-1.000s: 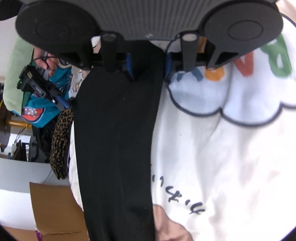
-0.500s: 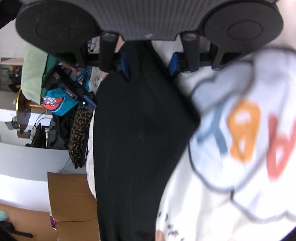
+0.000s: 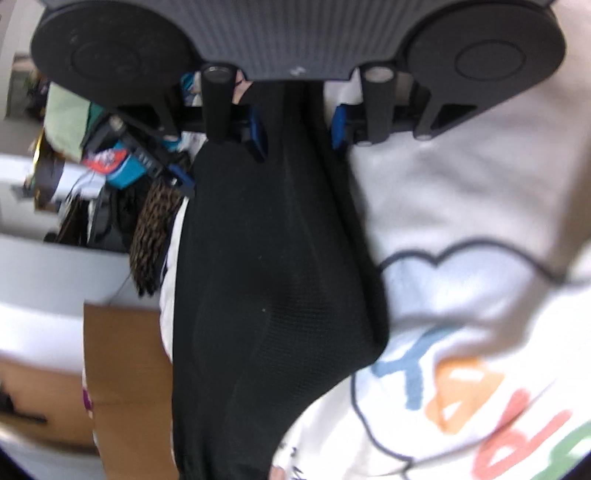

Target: Fold clothes

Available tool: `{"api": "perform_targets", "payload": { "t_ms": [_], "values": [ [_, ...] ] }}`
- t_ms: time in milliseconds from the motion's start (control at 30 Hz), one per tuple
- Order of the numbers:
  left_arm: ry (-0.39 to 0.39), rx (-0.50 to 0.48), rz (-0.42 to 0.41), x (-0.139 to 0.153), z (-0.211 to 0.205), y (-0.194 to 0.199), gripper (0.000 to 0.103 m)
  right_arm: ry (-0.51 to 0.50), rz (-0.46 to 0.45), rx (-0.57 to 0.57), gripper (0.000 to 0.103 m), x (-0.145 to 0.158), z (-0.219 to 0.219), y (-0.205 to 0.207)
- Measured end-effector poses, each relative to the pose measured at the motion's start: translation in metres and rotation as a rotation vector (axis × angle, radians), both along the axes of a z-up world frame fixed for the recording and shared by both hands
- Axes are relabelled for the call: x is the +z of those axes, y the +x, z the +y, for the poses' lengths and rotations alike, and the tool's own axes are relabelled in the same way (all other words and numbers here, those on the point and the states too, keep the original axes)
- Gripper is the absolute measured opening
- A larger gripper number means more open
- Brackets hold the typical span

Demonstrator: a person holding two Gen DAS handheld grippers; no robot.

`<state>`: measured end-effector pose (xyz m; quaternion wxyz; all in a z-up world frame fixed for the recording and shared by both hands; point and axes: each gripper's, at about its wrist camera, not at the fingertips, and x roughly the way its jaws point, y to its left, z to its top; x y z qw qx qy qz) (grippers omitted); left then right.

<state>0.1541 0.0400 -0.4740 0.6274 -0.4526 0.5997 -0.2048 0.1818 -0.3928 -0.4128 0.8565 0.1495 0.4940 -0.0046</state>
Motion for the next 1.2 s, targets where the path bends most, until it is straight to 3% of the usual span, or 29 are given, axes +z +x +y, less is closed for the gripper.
{"api": "perform_targets", "payload": {
  "t_ms": [167, 467, 600, 800, 867, 933, 1200],
  "values": [
    [-0.058, 0.143, 0.015, -0.003, -0.007, -0.026, 0.034, 0.006, 0.015, 0.031, 0.040, 0.000, -0.002, 0.001],
    [-0.092, 0.262, 0.008, -0.010, -0.018, -0.069, 0.033, -0.035, 0.089, 0.086, 0.038, -0.001, 0.002, 0.014],
    [-0.096, 0.311, 0.010, -0.017, -0.021, -0.079, 0.022, -0.015, 0.111, 0.076, 0.038, -0.001, 0.000, 0.016],
    [-0.081, 0.302, 0.015, -0.020, -0.026, -0.082, 0.014, 0.058, 0.136, 0.031, 0.038, 0.006, -0.012, 0.017],
    [-0.070, 0.292, 0.010, -0.019, -0.030, -0.079, 0.013, 0.063, 0.135, 0.045, 0.038, 0.013, -0.016, 0.017],
    [-0.056, 0.284, 0.011, -0.018, -0.032, -0.076, 0.006, 0.065, 0.128, 0.065, 0.039, 0.019, -0.020, 0.018],
    [0.055, 0.226, -0.001, 0.011, -0.035, -0.071, 0.004, 0.132, 0.134, 0.152, 0.040, 0.023, -0.037, 0.033]
  ]
}}
